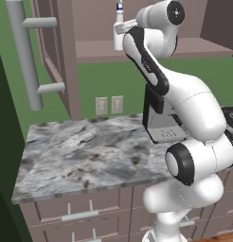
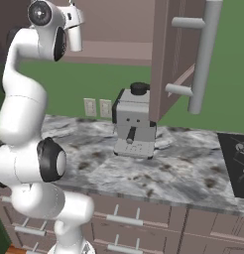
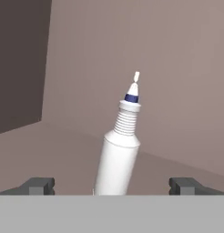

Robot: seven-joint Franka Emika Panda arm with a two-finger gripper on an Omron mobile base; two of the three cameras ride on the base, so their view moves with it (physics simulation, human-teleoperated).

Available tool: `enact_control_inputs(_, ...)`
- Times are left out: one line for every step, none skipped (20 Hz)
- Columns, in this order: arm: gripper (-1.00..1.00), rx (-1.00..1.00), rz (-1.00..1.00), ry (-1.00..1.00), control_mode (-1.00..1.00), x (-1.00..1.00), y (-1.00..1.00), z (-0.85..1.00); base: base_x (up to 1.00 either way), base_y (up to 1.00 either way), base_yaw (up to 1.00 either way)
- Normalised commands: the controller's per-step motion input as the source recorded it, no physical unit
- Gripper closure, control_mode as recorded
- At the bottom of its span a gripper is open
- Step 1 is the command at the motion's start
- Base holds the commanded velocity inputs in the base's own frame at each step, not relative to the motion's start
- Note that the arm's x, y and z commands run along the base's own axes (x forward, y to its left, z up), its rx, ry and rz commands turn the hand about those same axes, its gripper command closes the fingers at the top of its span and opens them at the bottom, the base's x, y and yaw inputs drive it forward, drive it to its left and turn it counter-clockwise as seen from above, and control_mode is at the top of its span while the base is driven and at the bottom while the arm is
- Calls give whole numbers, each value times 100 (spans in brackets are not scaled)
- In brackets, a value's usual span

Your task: Open the cabinet. Pick the spray and place it next to the sink. Then close the cabinet.

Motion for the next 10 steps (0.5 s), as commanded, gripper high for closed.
enact_control_inputs(-100, 4, -9, 0, -100, 42, 4, 1, 0, 0, 0)
enact_control_inputs(-100, 4, -9, 0, -100, 41, 7, 4, 0, 0, 0)
enact_control_inputs(-100, 4, -9, 0, -100, 41, 8, 6, 0, 0, 0)
enact_control_inputs(-100, 5, -9, 0, -100, 42, 10, 10, 0, 0, 0)
enact_control_inputs(-100, 6, -9, 0, -100, 39, 11, 11, 0, 0, 0)
enact_control_inputs(-100, 6, -7, 0, -100, 38, 11, 14, 0, 0, 0)
enact_control_inputs(-100, 5, -7, 0, -100, 36, 12, 14, 0, 0, 0)
enact_control_inputs(-100, 5, -6, 0, -100, 33, 11, 17, 0, 0, 0)
enact_control_inputs(-100, 5, -6, 0, -100, 33, 13, 16, 0, 0, 0)
enact_control_inputs(-100, 4, -6, 0, -100, 30, 12, 16, 0, 0, 0)
